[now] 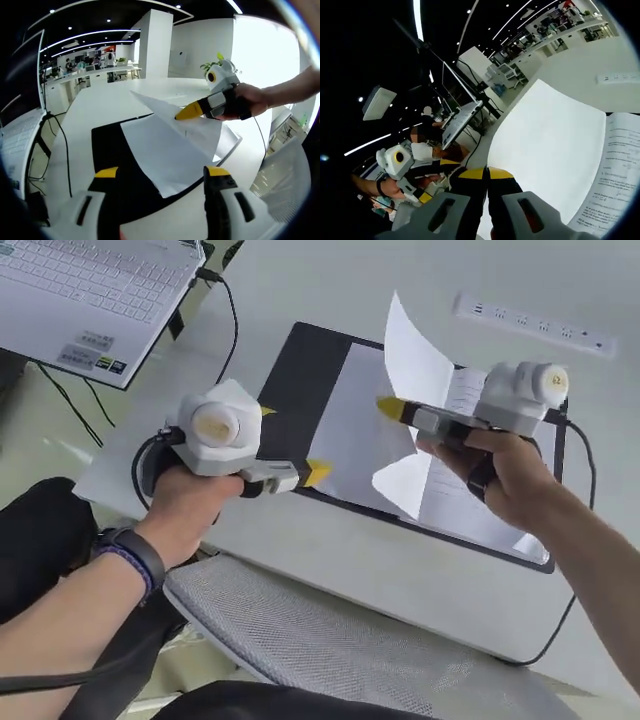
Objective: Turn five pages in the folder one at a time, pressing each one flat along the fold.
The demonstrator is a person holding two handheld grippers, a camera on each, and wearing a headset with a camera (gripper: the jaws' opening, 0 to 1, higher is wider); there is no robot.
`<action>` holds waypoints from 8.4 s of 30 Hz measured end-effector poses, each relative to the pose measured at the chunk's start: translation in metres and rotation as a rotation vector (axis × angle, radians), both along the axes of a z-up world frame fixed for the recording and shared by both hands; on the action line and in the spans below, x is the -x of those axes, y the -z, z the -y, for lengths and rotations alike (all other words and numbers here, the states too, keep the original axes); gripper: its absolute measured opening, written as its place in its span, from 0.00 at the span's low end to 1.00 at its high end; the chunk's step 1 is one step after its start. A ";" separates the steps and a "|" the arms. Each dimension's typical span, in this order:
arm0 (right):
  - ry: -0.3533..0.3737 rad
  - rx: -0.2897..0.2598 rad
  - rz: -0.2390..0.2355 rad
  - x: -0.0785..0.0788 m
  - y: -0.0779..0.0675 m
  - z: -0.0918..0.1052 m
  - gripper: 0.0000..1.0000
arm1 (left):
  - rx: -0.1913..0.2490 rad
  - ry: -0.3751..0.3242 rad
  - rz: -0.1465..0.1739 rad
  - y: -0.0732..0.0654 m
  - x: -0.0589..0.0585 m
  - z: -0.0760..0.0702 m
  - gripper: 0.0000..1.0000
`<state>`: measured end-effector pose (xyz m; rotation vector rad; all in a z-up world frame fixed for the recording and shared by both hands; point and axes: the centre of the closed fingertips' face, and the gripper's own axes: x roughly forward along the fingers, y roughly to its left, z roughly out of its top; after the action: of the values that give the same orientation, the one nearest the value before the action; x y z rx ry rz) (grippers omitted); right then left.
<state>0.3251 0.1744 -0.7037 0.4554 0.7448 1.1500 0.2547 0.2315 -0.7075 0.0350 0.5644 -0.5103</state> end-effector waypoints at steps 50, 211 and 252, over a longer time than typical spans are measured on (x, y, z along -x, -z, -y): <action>0.035 0.070 -0.286 -0.006 0.115 -0.036 0.00 | 0.015 -0.001 -0.016 -0.002 -0.001 0.006 0.66; 0.262 -0.093 -0.164 -0.154 0.100 0.087 0.00 | -0.138 0.099 -0.201 0.100 -0.019 0.030 0.23; 0.063 -0.098 -0.239 0.051 0.084 0.084 0.00 | -0.120 0.079 -0.197 0.104 -0.020 0.032 0.22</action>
<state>0.2739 0.0905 -0.7878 0.7028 0.8761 1.0876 0.2749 0.1999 -0.8114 0.1225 0.7883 -0.5600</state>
